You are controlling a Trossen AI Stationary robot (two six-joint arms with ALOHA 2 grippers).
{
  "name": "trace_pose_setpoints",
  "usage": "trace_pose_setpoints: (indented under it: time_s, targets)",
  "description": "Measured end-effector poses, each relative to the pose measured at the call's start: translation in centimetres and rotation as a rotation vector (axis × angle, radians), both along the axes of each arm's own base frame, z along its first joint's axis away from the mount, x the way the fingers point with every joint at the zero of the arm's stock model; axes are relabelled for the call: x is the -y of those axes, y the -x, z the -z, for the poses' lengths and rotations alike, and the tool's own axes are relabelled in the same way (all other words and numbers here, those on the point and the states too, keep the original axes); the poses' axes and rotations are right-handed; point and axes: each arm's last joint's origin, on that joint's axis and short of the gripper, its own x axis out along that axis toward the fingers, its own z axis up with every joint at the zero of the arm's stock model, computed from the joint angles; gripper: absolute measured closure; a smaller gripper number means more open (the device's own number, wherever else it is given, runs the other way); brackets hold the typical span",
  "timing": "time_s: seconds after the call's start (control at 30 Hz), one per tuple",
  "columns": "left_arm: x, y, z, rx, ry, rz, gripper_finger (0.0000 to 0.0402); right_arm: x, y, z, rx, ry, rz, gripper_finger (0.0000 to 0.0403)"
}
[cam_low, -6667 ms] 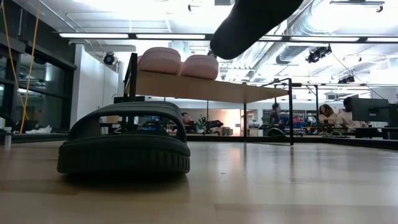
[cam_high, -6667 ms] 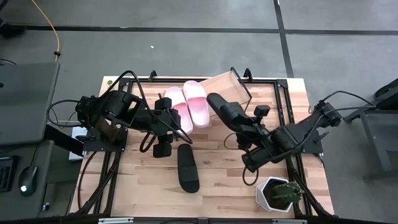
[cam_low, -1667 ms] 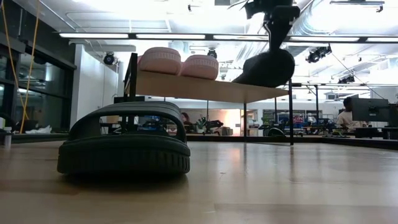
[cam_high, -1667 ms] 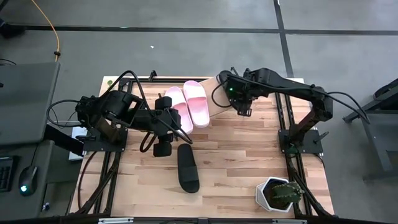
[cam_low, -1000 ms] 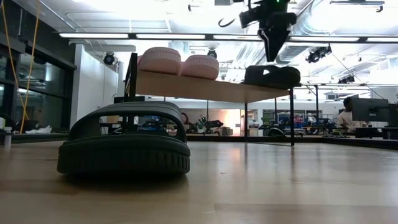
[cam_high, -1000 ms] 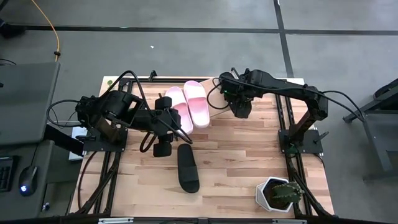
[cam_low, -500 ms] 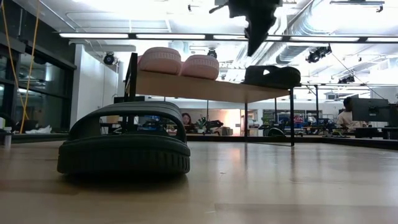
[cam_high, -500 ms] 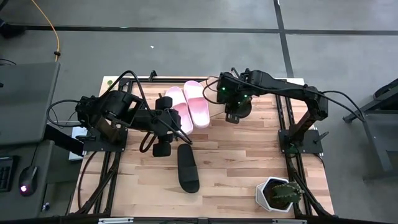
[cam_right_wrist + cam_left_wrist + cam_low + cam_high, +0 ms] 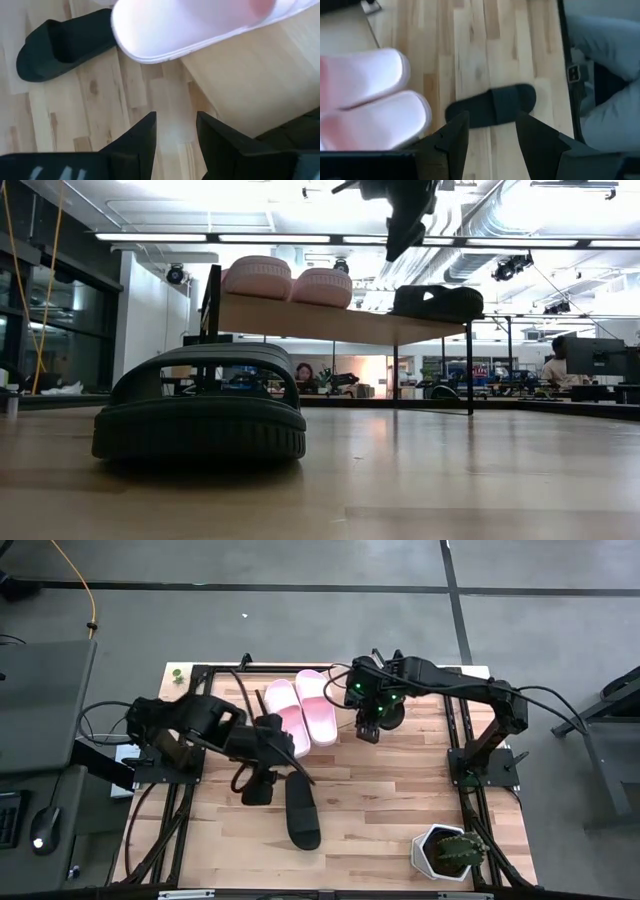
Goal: Pick and place slides into the shelf
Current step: Put the black slide on the shelf
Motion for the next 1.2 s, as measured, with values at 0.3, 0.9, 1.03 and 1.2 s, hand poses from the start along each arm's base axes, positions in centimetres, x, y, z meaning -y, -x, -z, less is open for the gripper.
trace_pose_setpoints:
  time_s: [0.3, 0.9, 1.03, 1.2]
  targets:
    - [1.4, -1.8, 4.8, -0.137, 0.059, 0.009, 0.0250, -1.5, -0.3, 0.0, -0.002, 0.002, -0.052, 0.0273]
    - [12.7, -0.6, 8.7, 0.076, -0.094, 0.169, 0.0250, -4.8, -0.7, 0.0, 0.010, 0.026, -0.142, 0.0273]
    - [14.6, -0.3, 9.7, 0.090, -0.177, 0.158, 0.0250, -5.5, -1.0, -0.2, 0.041, 0.032, -0.169, 0.0273]
    - [16.7, -1.6, 13.1, 0.037, -0.258, 0.155, 0.0250, -6.0, -1.3, -0.3, 0.069, 0.039, -0.185, 0.0273]
